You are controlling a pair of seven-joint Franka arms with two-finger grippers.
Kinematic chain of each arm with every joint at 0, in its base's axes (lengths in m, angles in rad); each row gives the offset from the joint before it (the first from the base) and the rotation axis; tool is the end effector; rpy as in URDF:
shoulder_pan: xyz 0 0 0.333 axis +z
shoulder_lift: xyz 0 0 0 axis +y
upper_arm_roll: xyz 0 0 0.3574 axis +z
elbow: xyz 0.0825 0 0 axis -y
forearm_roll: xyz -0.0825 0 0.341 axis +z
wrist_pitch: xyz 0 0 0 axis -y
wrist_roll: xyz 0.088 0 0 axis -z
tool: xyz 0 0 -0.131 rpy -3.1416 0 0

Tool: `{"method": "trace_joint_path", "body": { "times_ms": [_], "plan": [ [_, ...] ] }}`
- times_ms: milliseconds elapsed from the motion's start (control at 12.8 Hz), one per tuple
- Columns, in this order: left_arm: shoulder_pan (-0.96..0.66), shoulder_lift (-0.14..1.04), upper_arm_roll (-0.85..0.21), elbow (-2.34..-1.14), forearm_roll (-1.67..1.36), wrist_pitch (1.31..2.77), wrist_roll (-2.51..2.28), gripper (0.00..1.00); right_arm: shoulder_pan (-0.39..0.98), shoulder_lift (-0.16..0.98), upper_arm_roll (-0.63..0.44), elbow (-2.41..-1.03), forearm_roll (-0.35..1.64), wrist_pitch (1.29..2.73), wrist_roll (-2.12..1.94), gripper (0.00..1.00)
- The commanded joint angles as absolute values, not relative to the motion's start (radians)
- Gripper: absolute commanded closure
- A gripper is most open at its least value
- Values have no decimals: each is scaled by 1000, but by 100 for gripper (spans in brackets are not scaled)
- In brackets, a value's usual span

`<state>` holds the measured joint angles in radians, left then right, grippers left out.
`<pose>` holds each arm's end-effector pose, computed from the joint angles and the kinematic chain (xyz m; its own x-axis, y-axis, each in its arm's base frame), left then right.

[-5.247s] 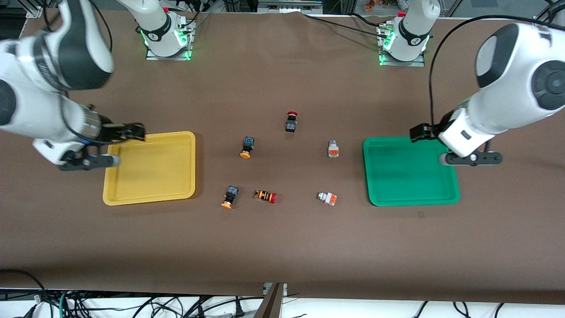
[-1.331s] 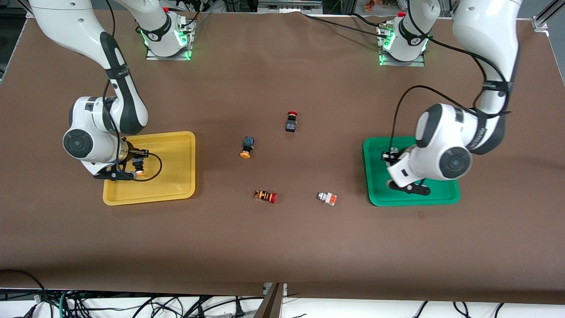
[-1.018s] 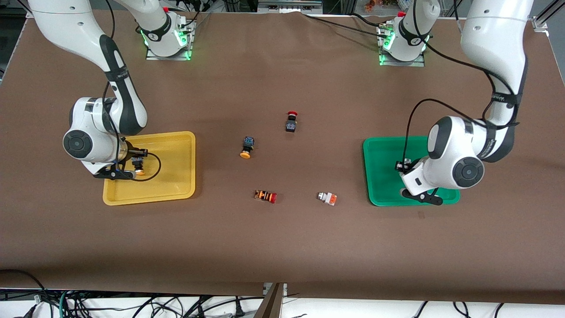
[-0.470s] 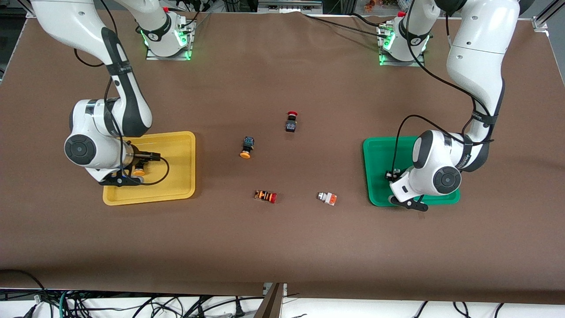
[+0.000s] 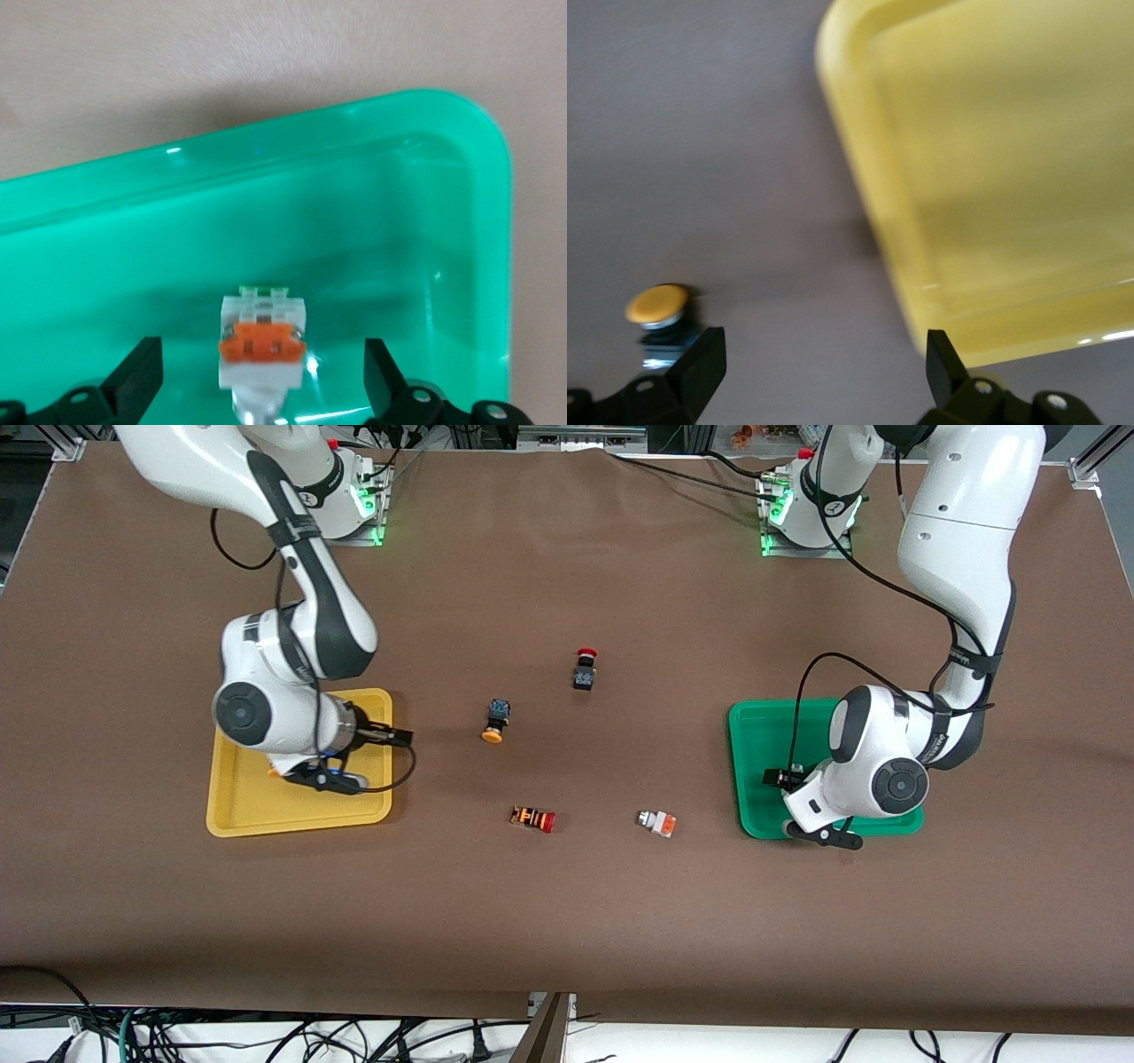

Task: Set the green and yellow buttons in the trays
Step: 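Grasp the second yellow button with the right gripper while the left gripper reaches a block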

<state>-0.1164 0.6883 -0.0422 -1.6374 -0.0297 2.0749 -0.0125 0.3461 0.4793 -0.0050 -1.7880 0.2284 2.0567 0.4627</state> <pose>0.6405 -0.1010 0.2347 0.9606 -0.1238 -0.2488 -0.1161 -0.9922 0.0453 0.5714 0.2211 0.3116 0.9344 -0.2302 -0.2717 -0.2542 -0.9655 -0.0561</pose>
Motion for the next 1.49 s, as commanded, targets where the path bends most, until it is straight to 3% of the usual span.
{"method": "trace_joint_path", "body": {
  "times_ms": [0,313,548,783,1018,1175,1253,1410],
  "plan": [
    [-135,597,-52,-1632,-20,1964,-244,0,452,518,-3,-1782,255,2124,595,0],
    [-138,572,-78,-1569,-102,1933,-590,0,578,578,-3,-1782,256,2242,728,0],
    [-185,583,-87,-1533,-233,1945,-867,0,600,606,-3,-1784,256,2275,746,1],
    [-222,662,-87,-1407,-291,1965,-1118,0,612,626,-3,-1783,256,2306,746,0],
    [-262,712,-86,-1394,-337,2173,-1319,0,615,649,-3,-1784,253,2345,741,5],
    [-317,758,-83,-1404,-334,2305,-1400,0,617,650,-3,-1784,252,2347,729,63],
    [-328,778,-81,-1404,-328,2348,-1425,0,618,650,-3,-1787,252,2347,727,79],
    [-353,830,-80,-1405,-328,2399,-1428,0,618,650,-3,-1786,250,2347,721,95]
  ]
}}
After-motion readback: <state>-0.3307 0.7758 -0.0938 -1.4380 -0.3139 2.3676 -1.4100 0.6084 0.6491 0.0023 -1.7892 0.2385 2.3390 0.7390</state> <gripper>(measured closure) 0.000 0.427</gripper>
